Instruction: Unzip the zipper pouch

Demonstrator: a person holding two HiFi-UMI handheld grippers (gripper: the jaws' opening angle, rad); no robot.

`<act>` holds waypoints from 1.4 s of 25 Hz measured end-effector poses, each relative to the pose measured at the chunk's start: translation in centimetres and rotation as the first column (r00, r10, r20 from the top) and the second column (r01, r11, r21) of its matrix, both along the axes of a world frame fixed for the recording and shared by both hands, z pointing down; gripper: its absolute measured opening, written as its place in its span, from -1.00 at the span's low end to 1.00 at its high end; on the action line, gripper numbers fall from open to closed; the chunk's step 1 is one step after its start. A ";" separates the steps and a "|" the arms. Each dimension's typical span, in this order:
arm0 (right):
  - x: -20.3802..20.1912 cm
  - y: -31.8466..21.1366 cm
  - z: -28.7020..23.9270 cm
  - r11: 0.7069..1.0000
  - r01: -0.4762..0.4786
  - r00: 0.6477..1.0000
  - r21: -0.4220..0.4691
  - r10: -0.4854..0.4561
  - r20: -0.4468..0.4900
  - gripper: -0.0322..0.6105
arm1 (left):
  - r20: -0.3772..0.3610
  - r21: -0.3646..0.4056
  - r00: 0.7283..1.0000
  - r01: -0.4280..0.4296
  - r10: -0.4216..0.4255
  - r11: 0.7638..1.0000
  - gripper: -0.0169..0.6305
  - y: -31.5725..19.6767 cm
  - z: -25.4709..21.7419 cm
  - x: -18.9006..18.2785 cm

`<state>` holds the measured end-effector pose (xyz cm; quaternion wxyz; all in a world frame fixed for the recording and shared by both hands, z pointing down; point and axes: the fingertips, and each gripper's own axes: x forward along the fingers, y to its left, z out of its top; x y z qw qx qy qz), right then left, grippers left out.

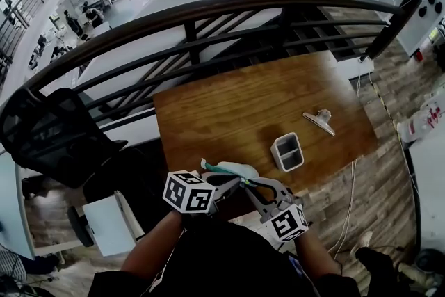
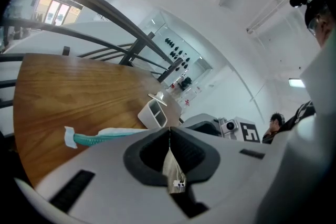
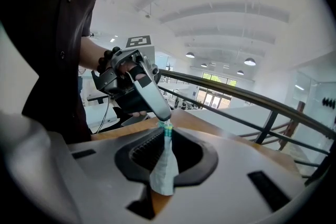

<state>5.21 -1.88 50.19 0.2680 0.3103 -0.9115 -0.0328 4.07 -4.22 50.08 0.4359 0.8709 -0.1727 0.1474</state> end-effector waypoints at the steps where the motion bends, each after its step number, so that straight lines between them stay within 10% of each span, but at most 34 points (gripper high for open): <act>1: 0.0 0.0 -0.1 1.000 -0.003 1.000 -0.001 0.003 0.004 -0.77 | -0.016 -0.017 1.000 0.010 -0.010 1.000 -0.90 0.0 -0.1 0.0; 9: -0.3 0.1 -0.2 1.000 -0.006 1.000 0.020 0.006 -0.011 -0.78 | 0.105 0.115 0.994 -0.006 -0.006 0.993 -0.90 0.0 0.0 -0.2; 35: -0.5 0.3 -1.5 0.999 0.031 0.999 0.022 -0.032 0.042 -0.79 | 0.208 0.174 0.971 0.084 -0.120 0.981 -0.91 -1.2 0.1 -3.0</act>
